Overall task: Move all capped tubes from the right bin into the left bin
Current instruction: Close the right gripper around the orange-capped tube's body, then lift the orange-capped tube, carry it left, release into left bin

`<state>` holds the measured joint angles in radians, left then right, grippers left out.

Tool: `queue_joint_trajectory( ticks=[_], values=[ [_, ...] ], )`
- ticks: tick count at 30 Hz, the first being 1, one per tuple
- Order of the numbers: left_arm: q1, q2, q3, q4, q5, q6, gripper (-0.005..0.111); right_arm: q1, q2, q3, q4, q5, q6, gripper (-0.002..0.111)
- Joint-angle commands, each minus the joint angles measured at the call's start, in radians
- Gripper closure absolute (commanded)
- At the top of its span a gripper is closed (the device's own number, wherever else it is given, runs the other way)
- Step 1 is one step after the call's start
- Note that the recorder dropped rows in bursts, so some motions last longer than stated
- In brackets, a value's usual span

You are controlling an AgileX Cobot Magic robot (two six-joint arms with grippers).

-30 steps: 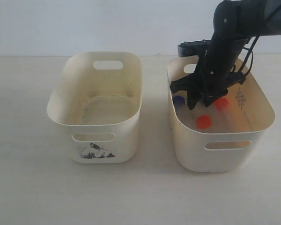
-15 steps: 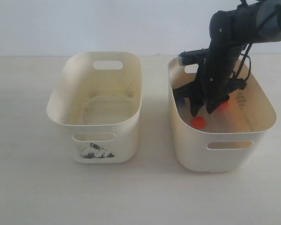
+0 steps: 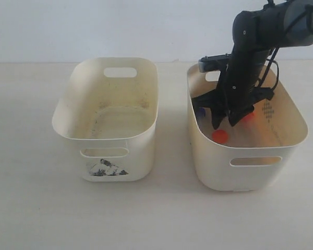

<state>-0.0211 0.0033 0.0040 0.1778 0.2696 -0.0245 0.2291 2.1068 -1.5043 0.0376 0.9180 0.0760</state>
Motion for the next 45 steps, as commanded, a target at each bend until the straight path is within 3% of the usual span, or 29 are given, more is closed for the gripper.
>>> queue_joint_trajectory(
  ticks=[1,3,5,8,15,17,23,27,33,39,42,45],
  values=[
    [0.001,-0.003,-0.004,-0.001,-0.010,-0.012,0.102,0.000,0.030,0.016,0.003,0.024,0.001,0.089],
    [0.001,-0.003,-0.004,-0.001,-0.010,-0.012,0.102,0.000,0.030,0.016,0.005,0.024,0.001,0.103],
    [0.001,-0.003,-0.004,-0.001,-0.010,-0.012,0.102,0.000,0.030,0.016,0.005,0.022,0.001,0.108],
    [0.001,-0.003,-0.004,-0.001,-0.010,-0.012,0.102,0.000,0.030,0.016,0.005,0.022,0.003,0.101],
    [0.001,-0.003,-0.004,-0.001,-0.010,-0.012,0.102,0.000,0.030,0.016,0.005,0.027,0.003,0.070],
    [0.001,-0.003,-0.004,-0.001,-0.010,-0.012,0.102,0.000,0.030,0.016,0.005,0.027,0.003,0.069],
    [0.001,-0.003,-0.004,-0.001,-0.010,-0.012,0.102,0.000,0.034,0.016,0.005,0.028,0.003,0.075],
    [0.001,-0.003,-0.004,-0.001,-0.010,-0.012,0.102,0.000,0.038,0.016,0.005,0.033,0.003,0.108],
    [0.001,-0.003,-0.004,-0.001,-0.010,-0.012,0.102,0.000,-0.040,0.002,0.003,0.097,-0.019,0.108],
    [0.001,-0.003,-0.004,-0.001,-0.010,-0.012,0.102,0.000,-0.230,-0.176,0.011,0.286,-0.066,0.108],
    [0.001,-0.003,-0.004,-0.001,-0.010,-0.012,0.102,0.000,-0.331,-0.244,0.226,0.278,-0.106,0.108],
    [0.001,-0.003,-0.004,-0.001,-0.010,-0.012,0.102,0.031,-0.350,-0.241,0.661,0.269,-0.395,0.108]
  ],
)
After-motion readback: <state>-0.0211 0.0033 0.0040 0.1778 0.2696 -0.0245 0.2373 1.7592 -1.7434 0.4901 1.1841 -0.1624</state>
